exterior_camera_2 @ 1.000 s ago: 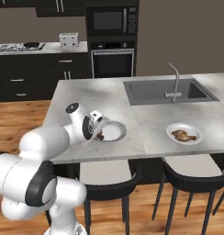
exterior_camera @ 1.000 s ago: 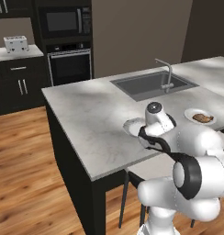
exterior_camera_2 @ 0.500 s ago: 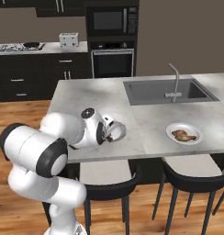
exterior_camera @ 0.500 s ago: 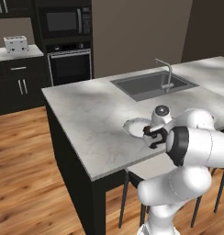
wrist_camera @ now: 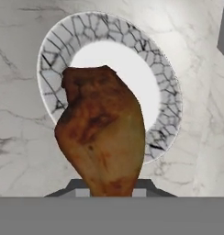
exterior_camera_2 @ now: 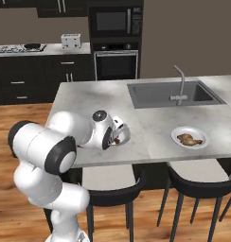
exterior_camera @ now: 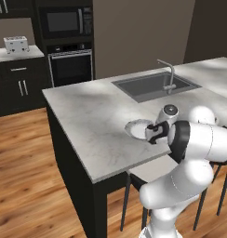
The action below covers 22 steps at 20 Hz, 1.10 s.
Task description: Take the chicken drumsticks from the pan and place one on each plate on the dining counter.
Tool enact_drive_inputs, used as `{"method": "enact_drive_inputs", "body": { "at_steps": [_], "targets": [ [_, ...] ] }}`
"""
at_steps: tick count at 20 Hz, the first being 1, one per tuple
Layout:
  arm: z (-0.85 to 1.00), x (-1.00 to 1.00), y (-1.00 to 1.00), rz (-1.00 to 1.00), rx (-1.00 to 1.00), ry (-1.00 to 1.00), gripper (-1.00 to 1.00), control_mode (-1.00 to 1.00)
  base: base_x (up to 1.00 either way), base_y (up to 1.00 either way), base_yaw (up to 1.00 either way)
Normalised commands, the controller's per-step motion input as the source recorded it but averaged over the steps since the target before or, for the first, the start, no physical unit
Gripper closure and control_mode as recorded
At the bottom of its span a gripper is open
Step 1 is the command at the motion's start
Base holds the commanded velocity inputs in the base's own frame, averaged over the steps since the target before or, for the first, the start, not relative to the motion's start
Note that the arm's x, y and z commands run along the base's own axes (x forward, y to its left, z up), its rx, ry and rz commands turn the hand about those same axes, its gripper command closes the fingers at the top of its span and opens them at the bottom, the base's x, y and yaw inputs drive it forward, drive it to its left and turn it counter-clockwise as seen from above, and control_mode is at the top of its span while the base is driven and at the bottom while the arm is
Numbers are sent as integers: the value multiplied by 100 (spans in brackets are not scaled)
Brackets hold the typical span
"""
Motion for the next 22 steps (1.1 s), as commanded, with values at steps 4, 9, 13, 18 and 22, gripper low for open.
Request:
{"method": "enact_drive_inputs", "body": {
  "at_steps": [4,9,13,18,22],
  "targets": [
    [72,42,17,0,1,3,100,-100,0,0,0],
    [1,65,26,0,0,12,100,-100,0,0,0],
    [-98,61,28,0,-1,25,100,-100,0,0,0],
    [-92,22,0,0,0,5,100,-100,0,0,0],
    [-19,-4,-12,0,0,-10,100,-100,0,0,0]
  ]
}}
